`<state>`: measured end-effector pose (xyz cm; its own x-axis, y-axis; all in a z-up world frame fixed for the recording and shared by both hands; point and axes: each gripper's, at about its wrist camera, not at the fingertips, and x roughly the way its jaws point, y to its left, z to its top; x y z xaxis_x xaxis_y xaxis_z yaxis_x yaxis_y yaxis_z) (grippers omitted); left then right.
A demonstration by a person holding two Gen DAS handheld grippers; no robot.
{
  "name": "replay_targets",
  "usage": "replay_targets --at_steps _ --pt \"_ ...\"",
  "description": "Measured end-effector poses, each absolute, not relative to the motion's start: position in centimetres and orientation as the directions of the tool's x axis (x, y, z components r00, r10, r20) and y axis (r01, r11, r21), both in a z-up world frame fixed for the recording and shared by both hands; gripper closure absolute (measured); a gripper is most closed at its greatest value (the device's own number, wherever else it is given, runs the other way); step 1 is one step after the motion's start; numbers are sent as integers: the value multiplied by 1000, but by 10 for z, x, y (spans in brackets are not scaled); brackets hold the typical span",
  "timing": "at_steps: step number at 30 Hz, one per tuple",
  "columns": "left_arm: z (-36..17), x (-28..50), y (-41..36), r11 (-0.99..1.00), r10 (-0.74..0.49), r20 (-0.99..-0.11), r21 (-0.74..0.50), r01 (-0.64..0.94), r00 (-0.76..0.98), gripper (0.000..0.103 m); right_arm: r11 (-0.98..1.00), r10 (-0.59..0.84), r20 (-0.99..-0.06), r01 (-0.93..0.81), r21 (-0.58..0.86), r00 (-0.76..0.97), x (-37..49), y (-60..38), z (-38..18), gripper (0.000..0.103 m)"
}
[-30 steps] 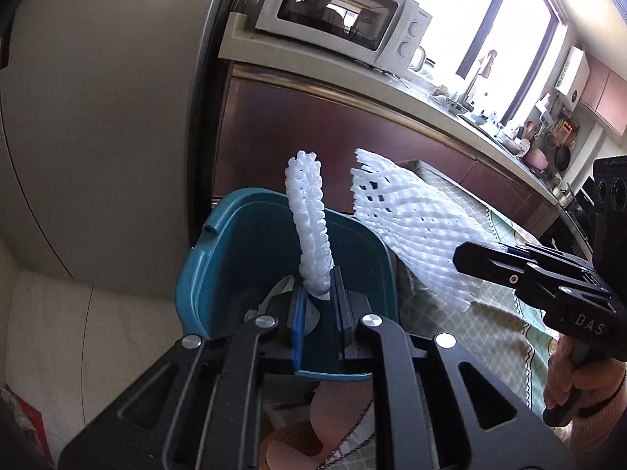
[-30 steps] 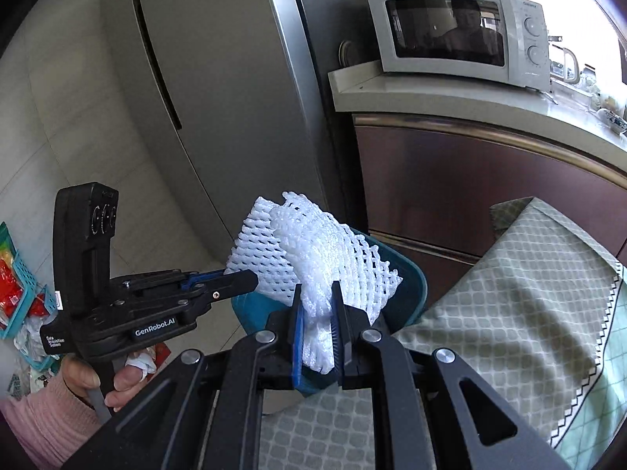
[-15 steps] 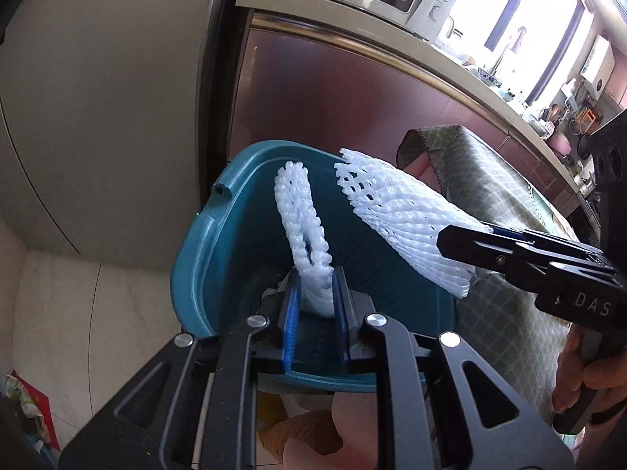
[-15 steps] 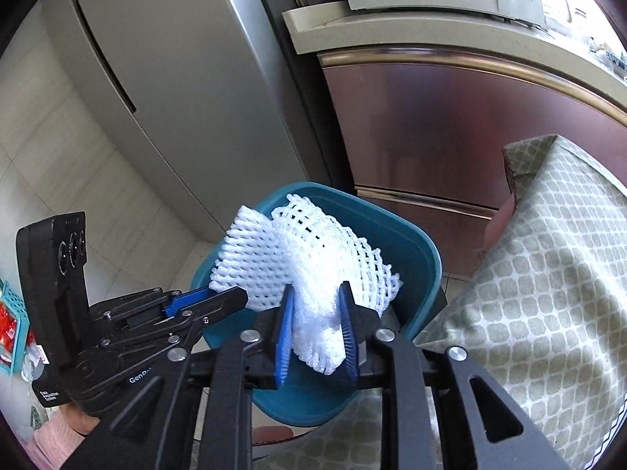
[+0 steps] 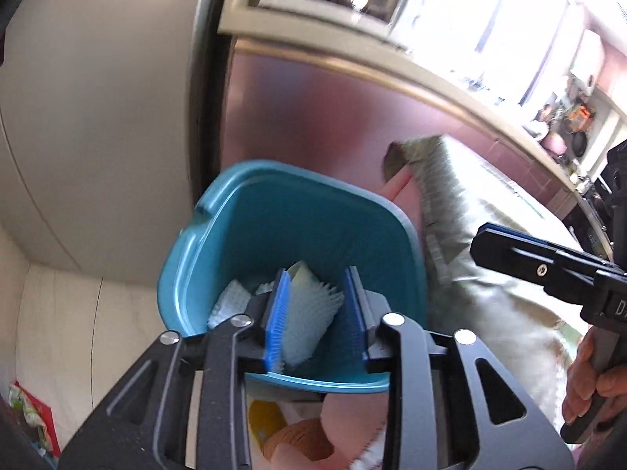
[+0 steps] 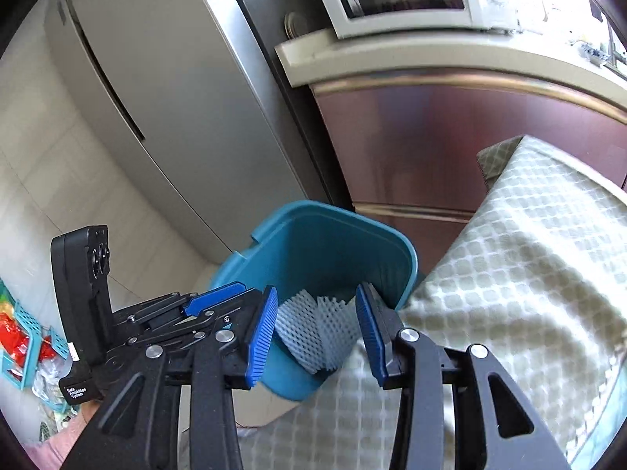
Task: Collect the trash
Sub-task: 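Carry both foam nets over the teal bin and open both grippers, then move both tools back over the table toward the green candy wrappers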
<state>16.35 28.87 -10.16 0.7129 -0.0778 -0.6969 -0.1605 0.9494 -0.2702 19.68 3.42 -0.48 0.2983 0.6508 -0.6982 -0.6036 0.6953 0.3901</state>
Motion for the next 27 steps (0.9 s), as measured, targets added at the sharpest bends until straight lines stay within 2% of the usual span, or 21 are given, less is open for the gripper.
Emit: replay_targets --at_steps 6,12,20,27 --pt "-58 146 246 963 -157 -598 -269 -13 786 63 682 689 -619 -627 376 378 162 -18 34 62" --pt "-33 139 178 951 -290 -543 -257 173 788 58 718 675 -564 -599 355 476 123 -86 61 58" --pt "-27 133 70 876 -480 -543 -260 405 689 57 829 556 -562 -454 327 613 79 -195 63 58" --pt "-41 105 -37 748 -627 -576 -259 611 524 56 930 352 -587 -198 311 729 38 -310 46 58"
